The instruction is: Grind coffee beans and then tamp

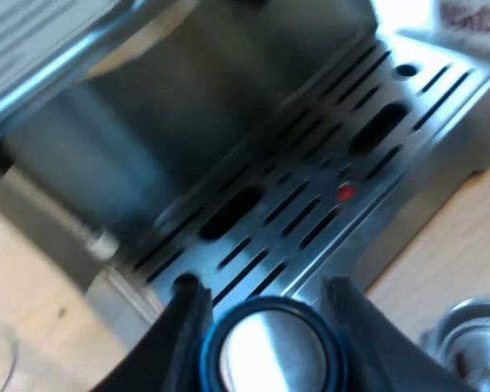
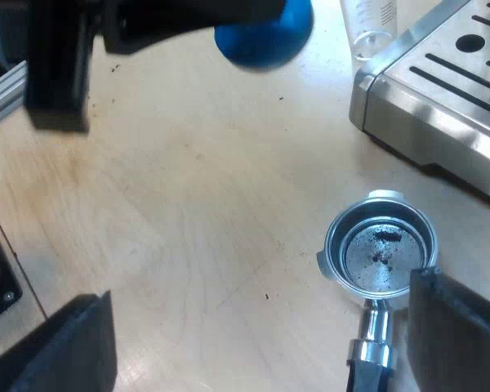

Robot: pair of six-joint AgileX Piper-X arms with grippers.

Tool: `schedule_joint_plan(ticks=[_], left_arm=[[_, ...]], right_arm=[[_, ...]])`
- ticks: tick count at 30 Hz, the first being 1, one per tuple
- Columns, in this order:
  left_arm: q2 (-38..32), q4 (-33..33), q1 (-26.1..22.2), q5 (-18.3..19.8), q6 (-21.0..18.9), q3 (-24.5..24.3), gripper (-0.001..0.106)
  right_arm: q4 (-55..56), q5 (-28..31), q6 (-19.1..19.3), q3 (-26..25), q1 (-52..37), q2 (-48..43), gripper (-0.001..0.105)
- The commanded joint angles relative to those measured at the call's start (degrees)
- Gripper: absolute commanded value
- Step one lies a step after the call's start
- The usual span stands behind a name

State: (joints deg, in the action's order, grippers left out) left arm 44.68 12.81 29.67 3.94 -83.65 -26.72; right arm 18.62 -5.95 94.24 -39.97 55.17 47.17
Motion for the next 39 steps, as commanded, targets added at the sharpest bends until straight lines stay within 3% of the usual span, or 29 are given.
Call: schedule_joint_plan(ticks=[1,4,11,20,39], left_arm=[[-0.45,-0.15,-3.02,6.48,-0.04,0.39,0.001],[-0.45,-0.15,-5.97,11.54,-0.04,1.38,0.001],[-0.45,-1.33,-6.99,12.22,-0.04,7.71,0.001],[2.67,-16.82,-6.99,12.58,-0.04,16.67,0.001],[21.23,-28.82,-6.99,12.68,-0.04,17.52,0.001]], right_arm=[[-0.9,-0.58,1.06,-0.34,-0.13,-0.37,0.074],[-0.9,-0.58,1.06,-0.34,-0.13,-0.37,0.074],[-0.9,-0.46,1.06,-0.34,-0.13,-0.37,0.074],[-0.9,-0.46,0.89,-0.34,-0.13,-0.37,0.074],[-0.79,-0.31,0.89,-0.34,-0.13,-0.37,0.074]])
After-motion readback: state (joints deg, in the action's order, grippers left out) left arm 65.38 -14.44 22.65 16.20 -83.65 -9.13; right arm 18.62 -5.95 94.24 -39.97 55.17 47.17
